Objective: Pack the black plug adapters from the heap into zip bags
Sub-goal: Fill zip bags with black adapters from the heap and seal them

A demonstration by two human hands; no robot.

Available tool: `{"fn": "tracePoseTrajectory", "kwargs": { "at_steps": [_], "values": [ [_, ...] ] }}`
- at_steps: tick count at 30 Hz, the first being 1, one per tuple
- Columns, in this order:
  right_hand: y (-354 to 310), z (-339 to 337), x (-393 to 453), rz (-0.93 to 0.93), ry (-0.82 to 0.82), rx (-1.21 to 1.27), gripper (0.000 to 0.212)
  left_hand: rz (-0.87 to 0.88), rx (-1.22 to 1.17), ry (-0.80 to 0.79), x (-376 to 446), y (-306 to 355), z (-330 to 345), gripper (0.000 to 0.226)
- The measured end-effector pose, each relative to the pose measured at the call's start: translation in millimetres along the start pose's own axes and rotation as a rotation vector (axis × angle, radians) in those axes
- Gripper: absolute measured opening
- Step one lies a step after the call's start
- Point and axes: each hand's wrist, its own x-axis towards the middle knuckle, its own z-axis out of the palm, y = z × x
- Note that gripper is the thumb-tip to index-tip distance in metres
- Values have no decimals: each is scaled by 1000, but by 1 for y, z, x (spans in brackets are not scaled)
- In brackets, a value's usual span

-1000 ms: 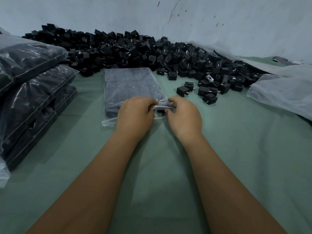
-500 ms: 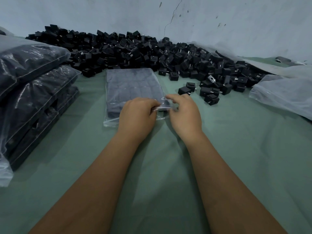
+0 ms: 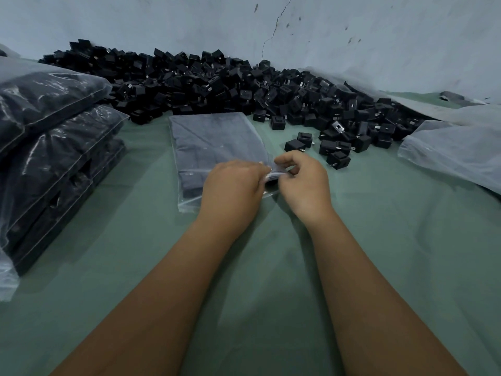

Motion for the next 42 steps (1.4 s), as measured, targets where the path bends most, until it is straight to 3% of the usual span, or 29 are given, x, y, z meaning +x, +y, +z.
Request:
{"fn": "tracePoseTrajectory", "kwargs": {
  "at_steps": [3,5,9,13,23,32,37,42],
  "values": [
    [5,-2,1,23,-27,-27,31,-42,-5,-6,-1,-2,1,26],
    [6,-1,1,25,-24,-34,29,-94,38,4,-2,-5,1,41],
    [5,0,0,-42,-100,-84,40,-218,213,-158,-1,-15,3,61],
    [6,1,2,-51,-121,-117,41,-244,222,-235,-1,-17,5,62],
    [8,-2,7,21,-159,5,39,-237,227,-226,0,-17,6,60],
    [6,-12,1,-46,-219,47,43,-238,238,-228,0,-16,6,58],
    [7,-9,1,-37,-170,51,49,-240,243,-226,0,-15,6,59],
    [8,-8,1,-27,-101,51,35,-239,232,-223,0,-17,6,59]
  ]
}}
